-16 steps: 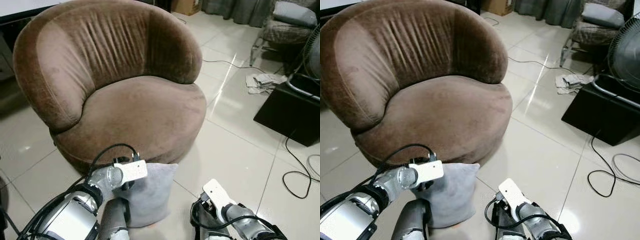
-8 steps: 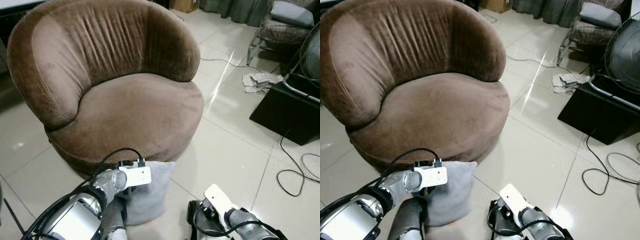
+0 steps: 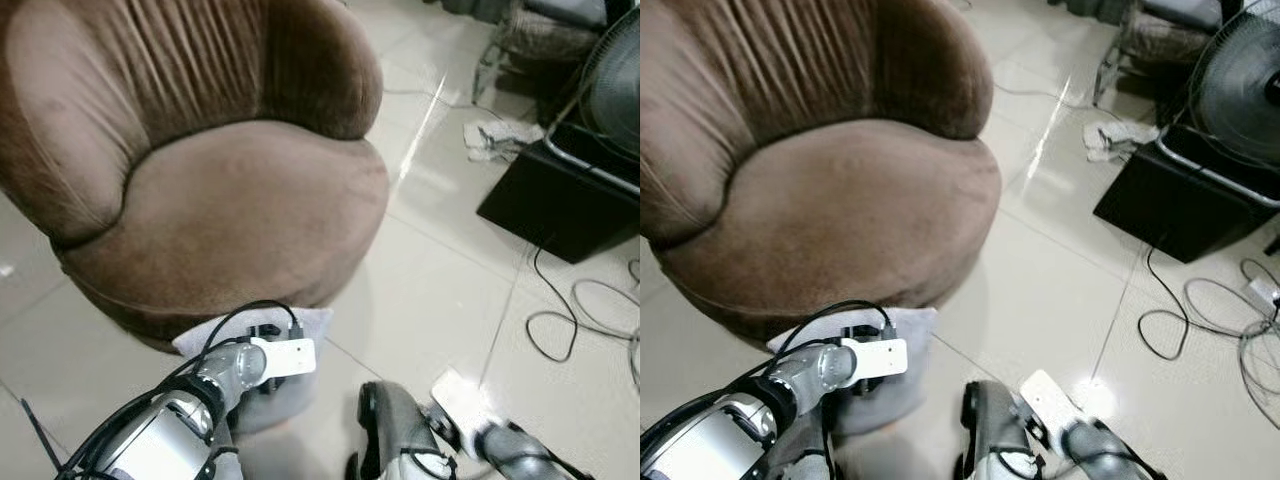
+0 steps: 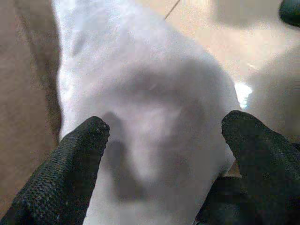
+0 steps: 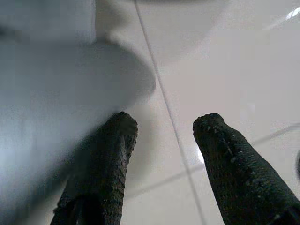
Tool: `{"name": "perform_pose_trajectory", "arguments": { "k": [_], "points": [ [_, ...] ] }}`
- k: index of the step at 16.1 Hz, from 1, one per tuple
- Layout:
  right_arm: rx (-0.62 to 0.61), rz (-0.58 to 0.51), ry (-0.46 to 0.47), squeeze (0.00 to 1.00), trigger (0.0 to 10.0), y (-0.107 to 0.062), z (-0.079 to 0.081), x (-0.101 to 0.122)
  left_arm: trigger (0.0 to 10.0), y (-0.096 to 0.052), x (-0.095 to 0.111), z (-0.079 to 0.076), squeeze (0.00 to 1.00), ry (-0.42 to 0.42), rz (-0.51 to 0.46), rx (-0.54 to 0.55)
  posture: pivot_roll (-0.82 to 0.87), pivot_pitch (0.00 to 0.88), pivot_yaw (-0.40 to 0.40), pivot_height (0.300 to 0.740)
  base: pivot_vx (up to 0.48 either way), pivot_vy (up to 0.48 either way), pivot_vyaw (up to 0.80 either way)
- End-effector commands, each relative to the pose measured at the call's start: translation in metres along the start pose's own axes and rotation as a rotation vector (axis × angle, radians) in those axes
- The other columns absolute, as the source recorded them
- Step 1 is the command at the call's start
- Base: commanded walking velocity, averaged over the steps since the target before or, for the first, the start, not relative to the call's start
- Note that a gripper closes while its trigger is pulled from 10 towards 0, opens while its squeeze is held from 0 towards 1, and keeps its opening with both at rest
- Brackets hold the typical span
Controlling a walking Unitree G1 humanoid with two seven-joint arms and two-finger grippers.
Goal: Move the pillow to the sofa from floor
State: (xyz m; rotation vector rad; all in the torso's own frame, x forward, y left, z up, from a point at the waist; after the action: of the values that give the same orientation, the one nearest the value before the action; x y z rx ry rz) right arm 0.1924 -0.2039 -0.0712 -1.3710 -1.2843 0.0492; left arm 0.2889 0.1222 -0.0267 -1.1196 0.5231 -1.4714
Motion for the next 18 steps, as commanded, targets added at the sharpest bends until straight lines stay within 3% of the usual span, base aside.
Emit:
{"name": "perform_pose_trajectory", "arguments": {
  "k": [1, 7, 18],
  "points": [
    [0.045, 0.030, 0.014, 0.00, 10.0, -0.005, 0.009, -0.011, 10.0, 0.002, 0.004, -0.006, 0.00, 0.012, -0.006, -0.023, -0.13, 0.201, -0.156, 0.598, 0.000, 0.000, 0.00],
    [0.047, 0.031, 0.016, 0.00, 10.0, -0.005, 0.009, -0.012, 10.0, 0.002, 0.004, -0.008, 0.00, 0.011, -0.002, -0.021, -0.10, 0.206, -0.155, 0.598, 0.000, 0.000, 0.00],
    [0.037, 0.037, 0.018, 0.00, 10.0, 0.002, -0.002, -0.001, 10.0, 0.000, 0.007, 0.004, 0.00, 0.010, 0.008, -0.003, -0.07, 0.227, -0.166, 0.598, 0.000, 0.000, 0.00]
  ]
}}
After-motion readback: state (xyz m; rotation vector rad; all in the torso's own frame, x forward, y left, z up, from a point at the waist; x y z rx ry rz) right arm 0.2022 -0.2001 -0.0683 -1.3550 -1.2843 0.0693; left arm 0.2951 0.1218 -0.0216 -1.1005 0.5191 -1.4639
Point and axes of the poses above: a point about 5 cm out from each wrist's last joint towards the gripper, its own y axis pointing out of the wrist towards the gripper, its own x axis along the axis of the wrist's last joint, z = x × y, the point moved 1 cm from there along y, pointing out of the wrist towards the gripper, and after that the axes turned 9 degrees about -y, right-handed, at the moved point
